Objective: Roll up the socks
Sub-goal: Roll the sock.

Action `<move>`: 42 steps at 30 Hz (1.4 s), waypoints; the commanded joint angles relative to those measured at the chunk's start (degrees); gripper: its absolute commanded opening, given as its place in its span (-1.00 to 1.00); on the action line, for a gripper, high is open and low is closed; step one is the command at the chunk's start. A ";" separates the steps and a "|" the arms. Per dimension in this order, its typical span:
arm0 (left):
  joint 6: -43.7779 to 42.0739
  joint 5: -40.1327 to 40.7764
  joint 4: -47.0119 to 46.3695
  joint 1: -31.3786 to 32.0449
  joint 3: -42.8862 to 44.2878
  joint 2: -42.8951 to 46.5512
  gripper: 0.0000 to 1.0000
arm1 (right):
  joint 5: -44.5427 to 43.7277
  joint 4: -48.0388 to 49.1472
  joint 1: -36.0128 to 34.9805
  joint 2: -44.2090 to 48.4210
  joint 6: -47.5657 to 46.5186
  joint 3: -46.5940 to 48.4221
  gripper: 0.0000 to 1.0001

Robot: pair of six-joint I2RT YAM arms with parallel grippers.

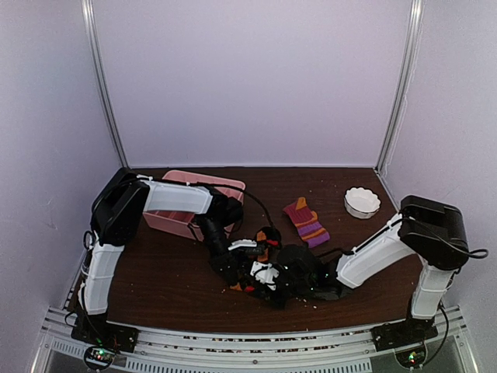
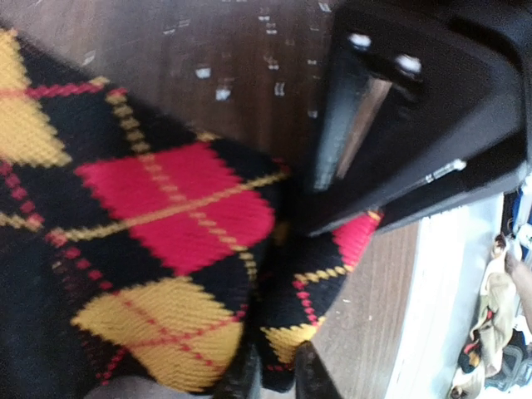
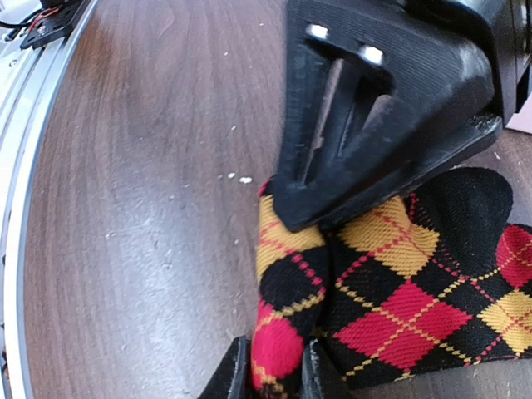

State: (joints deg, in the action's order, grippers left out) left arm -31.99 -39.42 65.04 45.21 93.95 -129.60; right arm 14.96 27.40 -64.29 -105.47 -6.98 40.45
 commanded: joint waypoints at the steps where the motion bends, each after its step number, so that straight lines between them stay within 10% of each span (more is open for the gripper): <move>1: 3.76 10.12 -5.81 -0.45 0.23 -3.37 -0.76 | -0.29 -6.03 -1.13 1.60 1.96 -2.28 -0.57; 8: 3.47 14.15 -6.24 0.08 -0.44 -3.47 -0.94 | -3.08 -0.91 -1.37 5.95 6.14 -8.65 -0.32; 9: 3.54 14.49 -6.24 0.32 -0.44 -3.47 -0.95 | -4.13 0.19 -1.46 7.08 6.72 -10.10 -0.16; 10: 3.57 14.83 -6.24 0.50 -0.36 -3.50 -0.97 | -5.49 1.18 -1.54 8.27 7.10 -11.51 0.76; 12: 3.46 14.97 -5.91 0.87 0.01 -3.63 -1.00 | -11.26 2.54 -2.23 11.50 7.06 -13.98 0.99; 20: 1.59 12.70 -2.23 1.02 2.18 -5.01 -1.00 | -45.99 7.43 -5.13 23.21 11.35 -20.88 0.99; 24: 1.41 11.56 -1.06 1.02 2.98 -5.48 -1.00 | -38.35 12.35 -4.94 22.42 10.66 -23.11 0.99; 30: 1.06 10.30 1.12 1.03 4.72 -6.63 -1.00 | -19.23 4.49 -8.36 16.53 -2.09 -14.34 0.48; 42: 0.96 9.74 1.92 0.89 5.05 -7.04 -1.00 | -15.64 -1.33 -8.43 3.69 -13.68 -0.13 -0.33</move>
State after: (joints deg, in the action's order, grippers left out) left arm -29.80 -35.57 69.73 46.33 99.79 -132.88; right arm -2.57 28.93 -74.02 -98.02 -17.23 37.71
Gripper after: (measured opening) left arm 0.007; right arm 0.381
